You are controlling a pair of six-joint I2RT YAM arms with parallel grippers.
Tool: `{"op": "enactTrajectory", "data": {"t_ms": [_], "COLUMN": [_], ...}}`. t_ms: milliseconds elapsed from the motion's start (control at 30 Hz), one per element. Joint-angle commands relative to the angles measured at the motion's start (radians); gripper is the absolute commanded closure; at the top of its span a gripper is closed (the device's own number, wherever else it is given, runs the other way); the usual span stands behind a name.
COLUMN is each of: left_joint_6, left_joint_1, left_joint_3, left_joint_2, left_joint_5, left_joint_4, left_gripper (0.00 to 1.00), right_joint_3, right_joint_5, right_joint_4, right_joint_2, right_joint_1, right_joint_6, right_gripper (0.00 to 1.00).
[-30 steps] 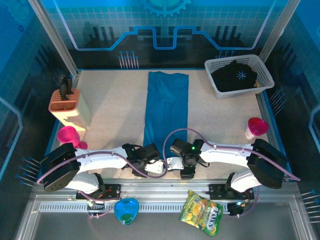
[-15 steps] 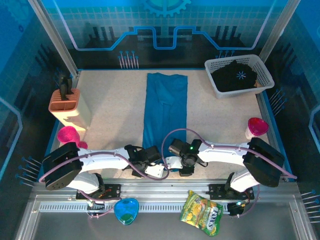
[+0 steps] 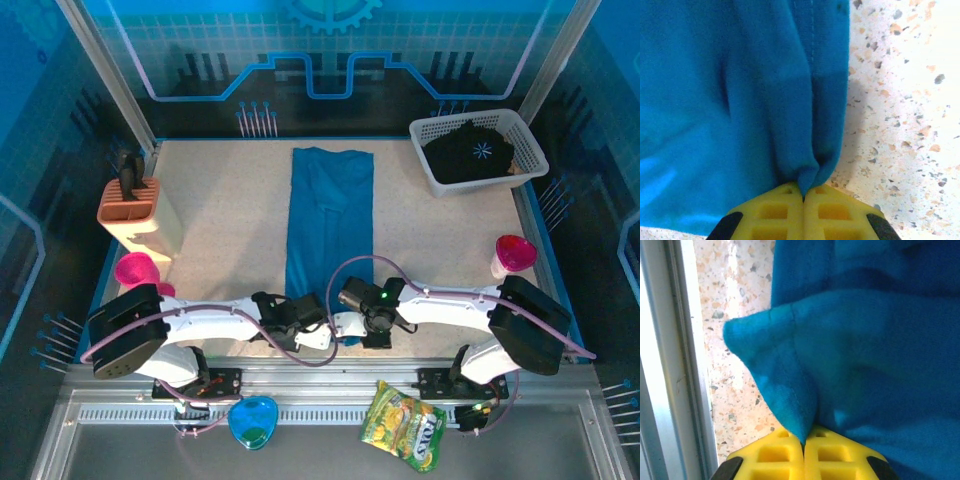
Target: Fold and stack the t-shirts
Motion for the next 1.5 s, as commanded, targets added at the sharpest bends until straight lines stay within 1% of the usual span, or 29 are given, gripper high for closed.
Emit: {"op": "enactTrajectory", "data": {"t_ms": [0, 100, 233, 433, 533, 600, 667, 800, 833, 933, 1033, 1100, 1200, 1467], "left_joint_6": [-0.067, -0.087, -0.115, -0.159, -0.169, -0.157, -0.135, -0.107, -0.096, -0.067, -0.049, -0.042, -0.022, 0.048], "left_joint_1": [0.007, -0.01, -0.042, -0.072, -0.072, -0.07, -0.056, 0.031, 0.054, 0.138, 0.219, 0.275, 0.339, 0.436], "left_joint_3": [-0.044, -0.031, -0.005, 0.079, 0.11, 0.117, 0.133, 0.17, 0.169, 0.175, 0.201, 0.218, 0.241, 0.325], "left_joint_2": [0.022, -0.026, -0.073, -0.14, -0.184, -0.216, -0.24, -0.284, -0.29, -0.289, -0.255, -0.223, -0.17, 0.001], "left_joint_5": [-0.158, -0.133, -0.161, -0.175, -0.217, -0.309, -0.371, -0.373, -0.366, -0.329, -0.277, -0.235, -0.166, -0.064], "left_joint_4": [0.173, 0.137, 0.086, -0.078, -0.118, -0.083, -0.044, 0.014, 0.037, 0.104, 0.145, 0.181, 0.222, 0.284], "left_gripper": [1.0, 1.0, 1.0, 1.0, 1.0, 1.0, 1.0, 1.0, 1.0, 1.0, 1.0, 1.0, 1.0, 1.0], "right_joint_3": [0.023, 0.029, 0.039, 0.062, 0.077, 0.091, 0.111, 0.141, 0.178, 0.226, 0.277, 0.306, 0.328, 0.394], "right_joint_5": [-0.037, -0.045, -0.054, -0.076, -0.024, 0.053, 0.136, 0.272, 0.295, 0.374, 0.44, 0.455, 0.441, 0.431], "right_joint_4": [-0.074, -0.118, -0.174, -0.252, -0.255, -0.235, -0.212, -0.149, -0.129, -0.061, -0.001, 0.042, 0.106, 0.204], "right_joint_2": [-0.028, -0.08, -0.164, -0.293, -0.339, -0.345, -0.336, -0.292, -0.282, -0.25, -0.209, -0.177, -0.132, 0.005], "right_joint_1": [0.013, 0.02, 0.022, 0.023, 0.022, 0.015, 0.001, -0.049, -0.063, -0.104, -0.148, -0.179, -0.222, -0.331], "right_joint_6": [-0.03, -0.042, -0.05, -0.051, -0.045, -0.03, -0.011, -0.006, -0.01, -0.021, -0.03, -0.049, -0.104, -0.179], "right_gripper": [1.0, 1.0, 1.0, 1.0, 1.0, 1.0, 1.0, 1.0, 1.0, 1.0, 1.0, 1.0, 1.0, 1.0]}}
